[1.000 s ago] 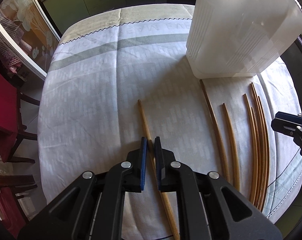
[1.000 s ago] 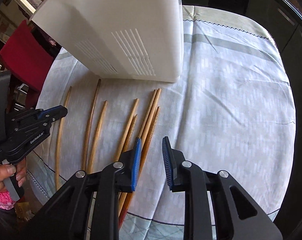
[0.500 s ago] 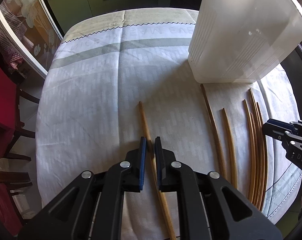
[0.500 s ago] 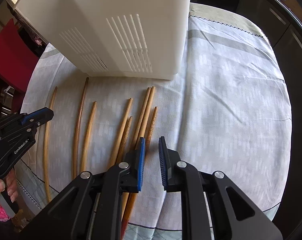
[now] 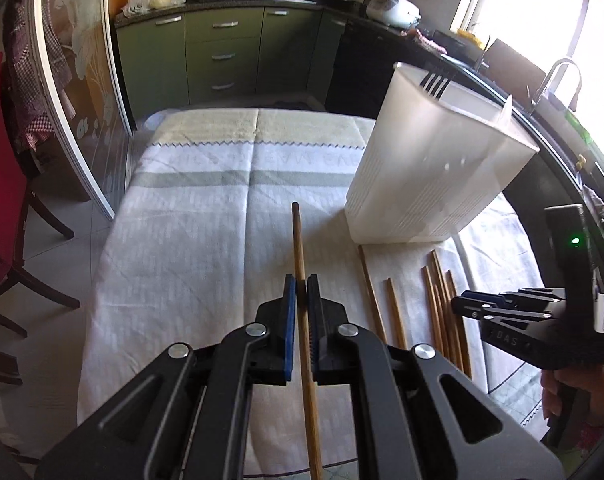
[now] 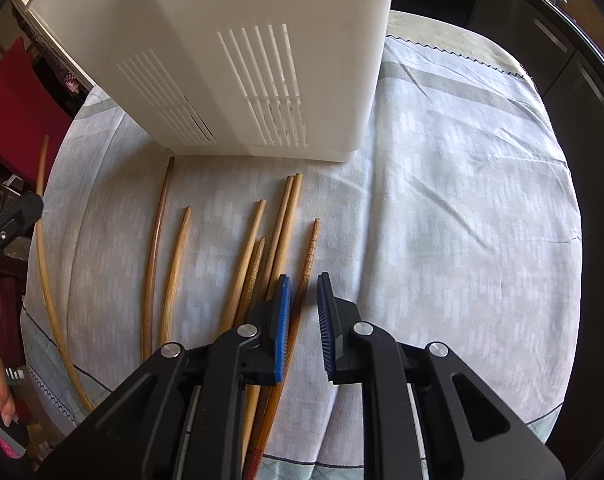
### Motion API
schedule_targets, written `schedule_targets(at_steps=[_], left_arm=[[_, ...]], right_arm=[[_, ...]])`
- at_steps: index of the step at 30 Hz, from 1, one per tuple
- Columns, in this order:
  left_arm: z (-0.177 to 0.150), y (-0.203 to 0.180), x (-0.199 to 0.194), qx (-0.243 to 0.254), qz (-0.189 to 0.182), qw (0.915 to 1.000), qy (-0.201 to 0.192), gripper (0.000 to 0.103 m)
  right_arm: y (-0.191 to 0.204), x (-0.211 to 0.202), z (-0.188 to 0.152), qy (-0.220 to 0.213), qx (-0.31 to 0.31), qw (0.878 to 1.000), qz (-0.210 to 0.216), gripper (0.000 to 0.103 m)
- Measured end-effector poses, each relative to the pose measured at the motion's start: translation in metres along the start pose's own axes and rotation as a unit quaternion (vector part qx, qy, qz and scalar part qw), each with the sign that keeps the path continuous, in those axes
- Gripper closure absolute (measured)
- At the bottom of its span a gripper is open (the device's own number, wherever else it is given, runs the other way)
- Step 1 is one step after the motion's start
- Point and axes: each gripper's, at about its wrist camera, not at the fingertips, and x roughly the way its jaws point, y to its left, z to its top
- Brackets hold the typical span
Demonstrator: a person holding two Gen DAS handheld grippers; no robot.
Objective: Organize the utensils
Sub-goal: 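Close the right gripper on a chopstick while the left gripper lifts its chopstick, then lower the left chopstick into the holder and open while the right gripper carries its chopstick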
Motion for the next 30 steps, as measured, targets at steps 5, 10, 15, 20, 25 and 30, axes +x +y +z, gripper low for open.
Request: schedule_targets(at_steps=[5, 10, 15, 20, 25, 30], left_arm=[[-0.007, 0.002, -0.048, 0.013, 0.000, 0.9967, -0.080, 0.097], [-0.022, -0.009, -0.080, 0.041, 0.011, 0.9893, -0.140, 0.097], [-0.027, -0.013, -0.089, 0.046, 0.005, 0.9877, -0.150, 0.097], [-0.026, -0.016, -0.093, 0.048, -0.002, 0.9869, -0.154, 0.097], [-0.027, -0.017, -0.100, 0.048, -0.006, 0.9860, -0.160, 0.098], [-0.027, -0.018, -0.108, 0.051, -0.010, 0.9850, -0.164, 0.098]], right_arm=[[-0.001, -0.002, -0.002, -0.008, -0.004, 1.000, -0.001, 0.088], [-0.004, -0.004, -0.008, -0.020, -0.017, 1.000, -0.009, 0.096], [-0.017, -0.007, -0.016, -0.032, 0.007, 0.999, 0.024, 0.097], [-0.037, -0.036, -0.032, -0.076, 0.029, 0.994, 0.070, 0.097], [-0.053, -0.077, -0.053, -0.130, 0.039, 0.985, 0.111, 0.097], [-0.059, -0.115, -0.077, -0.183, 0.032, 0.973, 0.134, 0.097]])
